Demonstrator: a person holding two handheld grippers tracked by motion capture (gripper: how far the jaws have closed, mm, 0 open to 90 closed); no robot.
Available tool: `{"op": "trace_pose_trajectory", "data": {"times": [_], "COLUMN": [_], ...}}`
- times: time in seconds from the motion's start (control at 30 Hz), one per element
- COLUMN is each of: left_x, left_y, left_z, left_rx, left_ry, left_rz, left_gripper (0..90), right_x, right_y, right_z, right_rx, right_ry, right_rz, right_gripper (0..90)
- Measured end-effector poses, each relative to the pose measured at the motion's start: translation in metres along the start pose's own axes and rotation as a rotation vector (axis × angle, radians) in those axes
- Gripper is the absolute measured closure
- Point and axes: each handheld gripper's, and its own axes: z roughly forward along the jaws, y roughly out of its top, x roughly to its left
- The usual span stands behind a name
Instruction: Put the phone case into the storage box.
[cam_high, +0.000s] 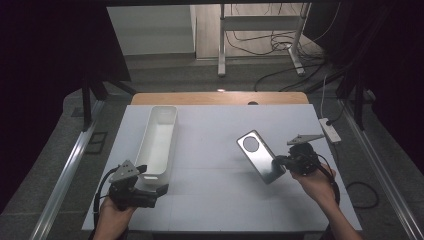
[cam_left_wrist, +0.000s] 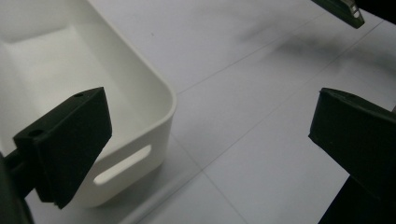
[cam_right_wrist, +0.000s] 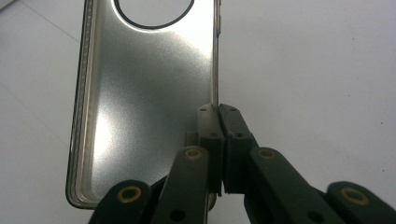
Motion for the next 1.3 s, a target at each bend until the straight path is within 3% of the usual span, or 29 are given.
{"op": "trace_pose_trajectory", "data": {"times": [0.3, 0.47, 0.93, 1.3], "left_x": [0.001, -0.001, -0.012, -0.016], "left_y": [0.01, 0.02, 0.043, 0.056], "left_z": [0.014, 0.025, 0.058, 0.082], "left_rx": [-0.015, -0.01, -0.006, 0.011], "left_ry": [-0.057, -0.094, -0.196, -0.227], "left_rz": [-0.021, 0.003, 0.023, 0.036], "left_gripper": [0.0, 0.1, 0.1, 0.2], "right_x": [0.001, 0.003, 0.009, 0.013], "right_y": [0.001, 0.002, 0.004, 0.006], "right_z": [0.0, 0.001, 0.002, 0.003], "right_rx": [-0.014, -0.026, -0.038, -0.045], "right_ry": [-0.006, -0.006, -0.006, -0.002], "right_rz": [-0.008, -0.008, -0.021, -0.025], "right_gripper": [88.5, 88.5, 88.5, 88.5]}}
